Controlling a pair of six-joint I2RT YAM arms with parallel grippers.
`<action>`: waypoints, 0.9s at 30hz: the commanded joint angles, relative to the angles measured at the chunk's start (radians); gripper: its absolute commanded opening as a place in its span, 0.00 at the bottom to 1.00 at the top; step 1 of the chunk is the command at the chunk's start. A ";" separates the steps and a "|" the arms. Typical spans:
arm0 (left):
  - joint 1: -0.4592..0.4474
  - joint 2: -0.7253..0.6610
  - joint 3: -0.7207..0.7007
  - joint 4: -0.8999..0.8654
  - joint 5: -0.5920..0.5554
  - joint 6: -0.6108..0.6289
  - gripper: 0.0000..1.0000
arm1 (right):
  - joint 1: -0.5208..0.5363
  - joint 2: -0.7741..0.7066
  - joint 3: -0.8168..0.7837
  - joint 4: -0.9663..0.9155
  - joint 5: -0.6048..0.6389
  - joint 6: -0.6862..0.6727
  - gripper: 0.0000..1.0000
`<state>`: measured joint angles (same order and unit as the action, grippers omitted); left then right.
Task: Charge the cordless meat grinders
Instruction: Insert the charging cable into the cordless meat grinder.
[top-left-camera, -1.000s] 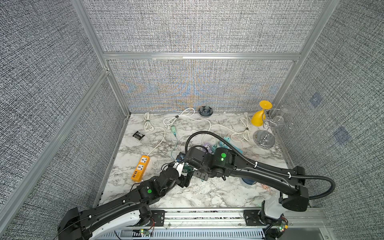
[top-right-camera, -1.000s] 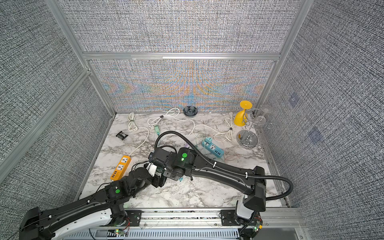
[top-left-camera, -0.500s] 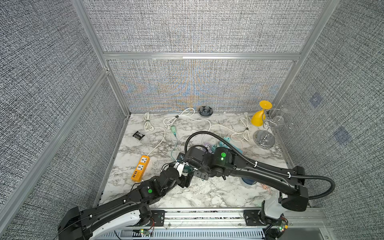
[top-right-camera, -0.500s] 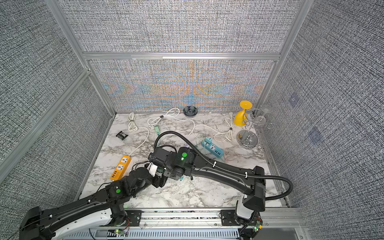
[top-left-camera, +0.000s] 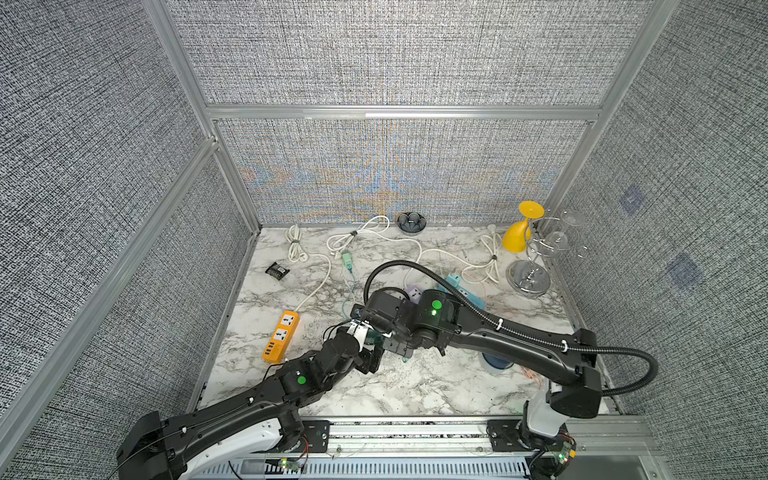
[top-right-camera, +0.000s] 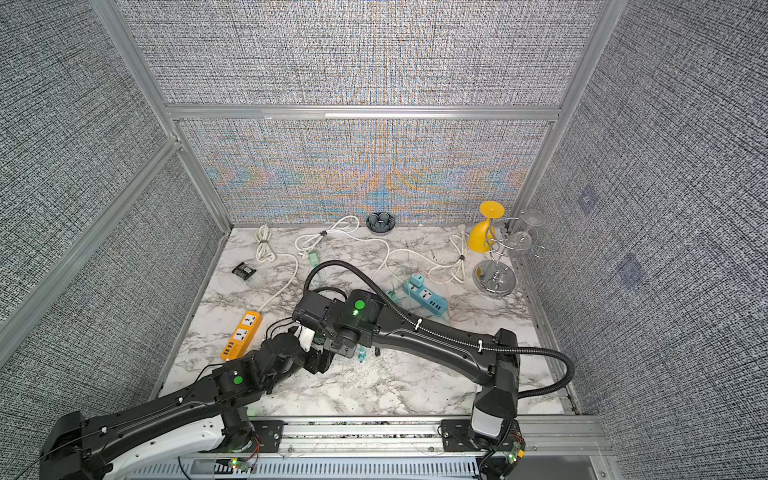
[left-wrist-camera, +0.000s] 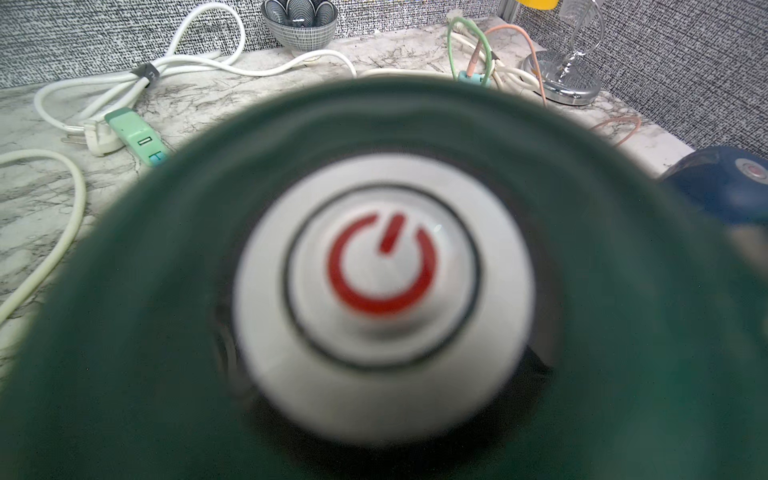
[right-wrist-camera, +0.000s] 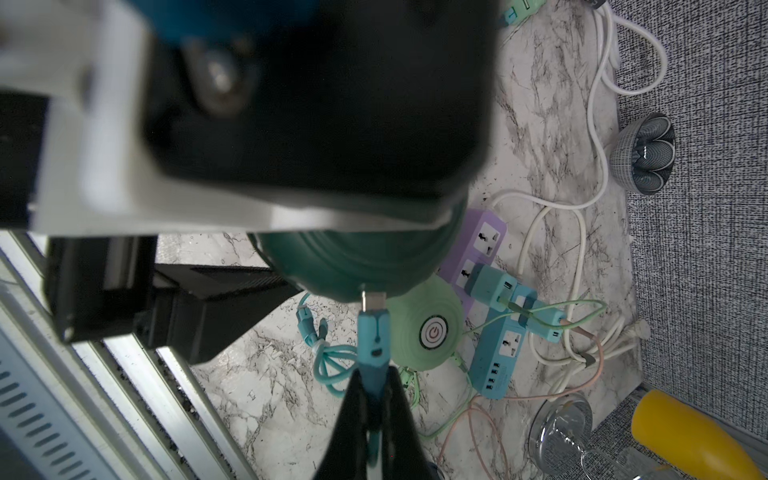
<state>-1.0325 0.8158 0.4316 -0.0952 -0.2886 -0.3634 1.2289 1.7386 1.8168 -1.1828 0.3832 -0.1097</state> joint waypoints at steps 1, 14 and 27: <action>-0.005 0.000 0.009 0.046 0.072 0.064 0.52 | 0.000 0.023 0.033 0.117 -0.047 0.019 0.00; -0.005 0.036 0.022 0.042 0.082 0.074 0.51 | -0.003 0.094 0.159 0.070 -0.113 0.050 0.00; -0.005 -0.036 -0.010 0.045 0.053 0.053 0.51 | -0.025 0.012 -0.024 0.152 -0.149 0.058 0.00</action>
<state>-1.0325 0.7921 0.4179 -0.1486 -0.2924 -0.3603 1.2057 1.7592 1.8118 -1.1717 0.2741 -0.0551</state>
